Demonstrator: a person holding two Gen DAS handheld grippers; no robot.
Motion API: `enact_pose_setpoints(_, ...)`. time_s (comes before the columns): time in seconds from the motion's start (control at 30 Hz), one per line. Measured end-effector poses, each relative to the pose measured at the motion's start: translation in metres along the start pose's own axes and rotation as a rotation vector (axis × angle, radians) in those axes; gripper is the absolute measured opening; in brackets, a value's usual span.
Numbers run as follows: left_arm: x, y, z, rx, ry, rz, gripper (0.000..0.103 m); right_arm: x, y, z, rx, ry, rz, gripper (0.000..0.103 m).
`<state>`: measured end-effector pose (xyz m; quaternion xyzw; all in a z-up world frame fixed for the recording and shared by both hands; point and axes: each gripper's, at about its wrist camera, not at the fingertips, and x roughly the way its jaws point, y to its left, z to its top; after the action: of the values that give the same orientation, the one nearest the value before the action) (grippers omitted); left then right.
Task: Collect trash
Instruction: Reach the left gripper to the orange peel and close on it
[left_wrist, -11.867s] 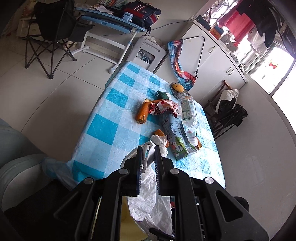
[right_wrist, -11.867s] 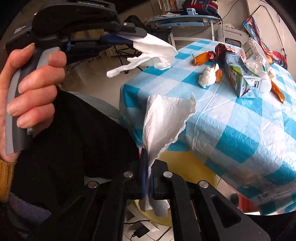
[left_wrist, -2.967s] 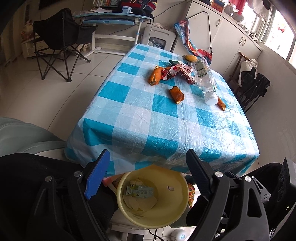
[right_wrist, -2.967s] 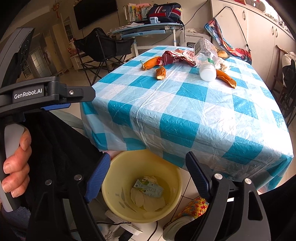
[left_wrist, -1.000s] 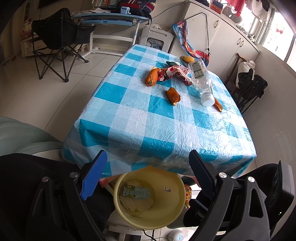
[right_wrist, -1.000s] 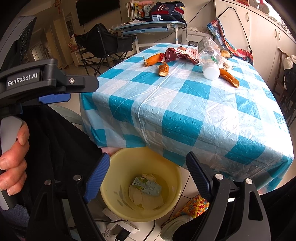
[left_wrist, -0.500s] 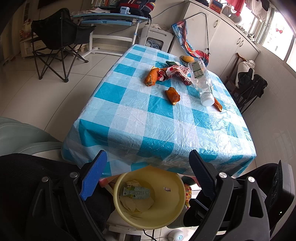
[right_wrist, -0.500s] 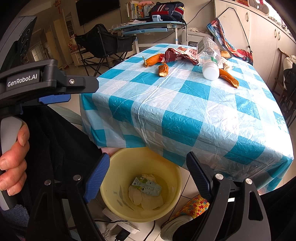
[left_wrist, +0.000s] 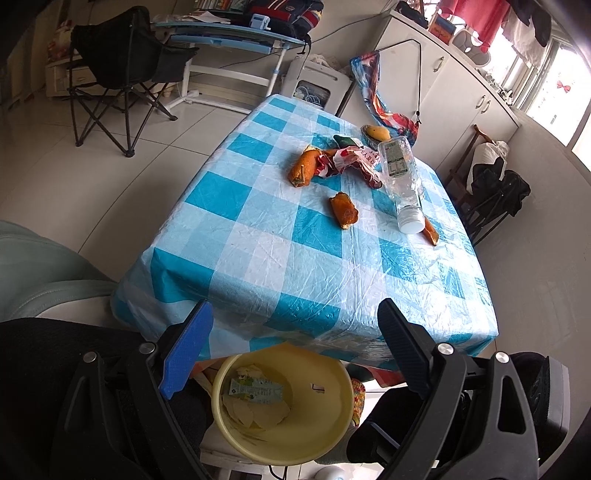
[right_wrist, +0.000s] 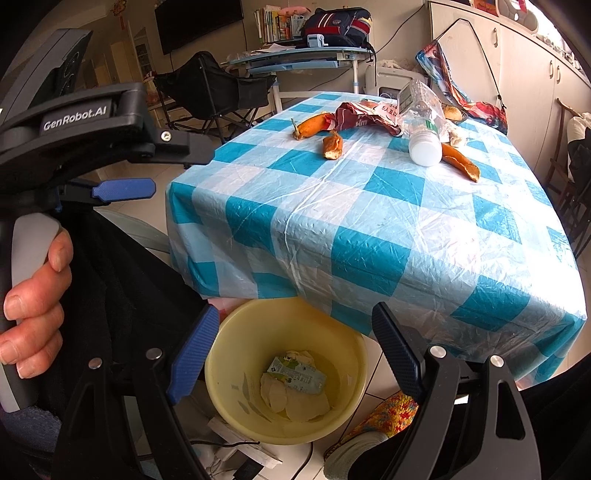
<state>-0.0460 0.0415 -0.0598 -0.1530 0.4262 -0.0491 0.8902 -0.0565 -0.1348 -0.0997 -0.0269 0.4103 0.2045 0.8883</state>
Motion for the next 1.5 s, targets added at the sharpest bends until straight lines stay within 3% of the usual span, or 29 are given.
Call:
enact_pose_setpoints(0.23, 0.034, -0.033, 0.04, 0.079, 0.01, 0.017, 0.087, -0.001, -0.011, 0.003, 0.039, -0.015, 0.0, 0.081)
enact_pose_setpoints(0.6, 0.134, -0.066, 0.087, 0.186, 0.073, 0.149, 0.087, 0.007, -0.037, 0.012, 0.097, -0.029, -0.015, 0.081)
enact_pose_setpoints(0.63, 0.141, -0.067, 0.088, 0.188, 0.083, 0.148, 0.079, 0.008, -0.038, 0.014, 0.096, -0.029, -0.019, 0.081)
enact_pose_setpoints(0.67, 0.148, -0.067, 0.089, 0.191, 0.101, 0.144, 0.06, 0.009, -0.04, 0.015, 0.097, -0.029, -0.023, 0.081)
enact_pose_setpoints(0.7, 0.156, -0.067, 0.088, 0.195, 0.124, 0.138, 0.049, 0.01, -0.041, 0.017, 0.098, -0.028, -0.026, 0.081)
enact_pose_setpoints(0.73, 0.155, -0.07, 0.087, 0.215, 0.1, 0.149, 0.03, 0.012, -0.043, 0.019, 0.101, -0.027, -0.027, 0.081)
enact_pose_setpoints(0.77, 0.156, -0.071, 0.088, 0.223, 0.112, 0.129, 0.019, 0.013, -0.044, 0.02, 0.104, -0.026, -0.03, 0.081)
enact_pose_setpoints(0.87, 0.149, -0.067, 0.094, 0.191, 0.13, 0.054, 0.016, 0.016, -0.048, 0.026, 0.111, -0.03, -0.036, 0.081)
enact_pose_setpoints(1.0, 0.113, -0.051, 0.102, 0.147, 0.062, 0.005, 0.016, 0.018, -0.052, 0.037, 0.132, -0.045, -0.016, 0.081)
enact_pose_setpoints(1.13, 0.078, -0.029, 0.118, 0.075, -0.034, -0.019, 0.016, 0.023, -0.06, 0.05, 0.195, -0.056, 0.069, 0.081)
enact_pose_setpoints(1.27, 0.064, -0.011, 0.127, 0.004, -0.078, -0.057, 0.016, 0.037, -0.069, 0.081, 0.273, -0.079, 0.141, 0.081)
enact_pose_setpoints(1.5, 0.042, -0.025, 0.129, 0.059, -0.181, -0.137, 0.016, 0.075, -0.09, 0.134, 0.445, -0.146, 0.217, 0.081)
